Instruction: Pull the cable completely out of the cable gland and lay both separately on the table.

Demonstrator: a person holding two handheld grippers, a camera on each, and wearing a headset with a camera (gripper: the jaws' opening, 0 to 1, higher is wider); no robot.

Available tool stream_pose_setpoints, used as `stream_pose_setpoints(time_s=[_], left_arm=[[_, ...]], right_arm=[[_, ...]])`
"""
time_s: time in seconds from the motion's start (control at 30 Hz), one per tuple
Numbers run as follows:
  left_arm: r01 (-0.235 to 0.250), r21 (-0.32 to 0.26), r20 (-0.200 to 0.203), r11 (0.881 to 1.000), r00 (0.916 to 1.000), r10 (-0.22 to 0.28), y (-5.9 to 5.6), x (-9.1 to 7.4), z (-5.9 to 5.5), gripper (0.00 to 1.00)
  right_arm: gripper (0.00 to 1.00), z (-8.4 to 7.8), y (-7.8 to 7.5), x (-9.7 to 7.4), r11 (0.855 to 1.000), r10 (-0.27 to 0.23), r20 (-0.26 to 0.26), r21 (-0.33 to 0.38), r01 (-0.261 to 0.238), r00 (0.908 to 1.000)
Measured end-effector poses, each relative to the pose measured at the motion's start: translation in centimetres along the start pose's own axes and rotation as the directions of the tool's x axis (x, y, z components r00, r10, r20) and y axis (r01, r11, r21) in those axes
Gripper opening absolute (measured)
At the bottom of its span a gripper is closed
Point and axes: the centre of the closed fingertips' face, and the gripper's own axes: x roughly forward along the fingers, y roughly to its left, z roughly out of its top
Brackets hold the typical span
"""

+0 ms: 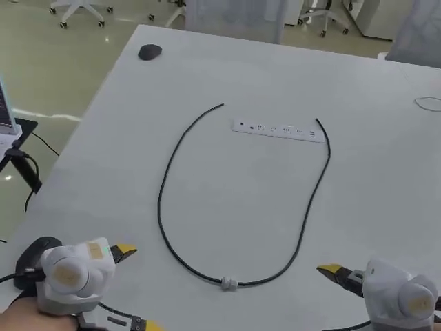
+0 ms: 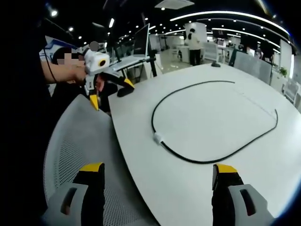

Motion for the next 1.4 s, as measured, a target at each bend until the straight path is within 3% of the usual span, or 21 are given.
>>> stream_pose_setpoints(time_s=[0.47, 0.67, 0.87, 1.4], left_arm=[[0.004, -0.002, -0.008, 1.000, 1.0000, -0.004, -0.78, 0.25, 0.00, 0.98], [-0.003, -0.002, -0.005, 1.000, 1.0000, 0.003, -0.34, 0.03, 0.27, 0.98], [-0.007, -0.001, -0.008, 1.000, 0.9999, 0.007, 0.09, -0.03, 0.32, 0.98], [-0.006, -0.001, -0.013, 1.000, 0.9999, 0.006, -0.01, -0.16, -0.09, 0.97]], right_arm=[[0.95, -0.55, 0.26, 0.21, 0.999, -0.020, 0.003, 0.043, 0.020, 0.9998], [0.94, -0.42, 0.76, 0.62, 0.999, -0.014, -0.008, 0.037, 0.014, 0.9999], [0.96, -0.04, 0.67, 0.59, 0.998, -0.029, 0.022, 0.063, 0.028, 0.9993], [0.95, -0.52, 0.66, 0.51, 0.997, -0.034, -0.004, 0.062, 0.034, 0.9994]])
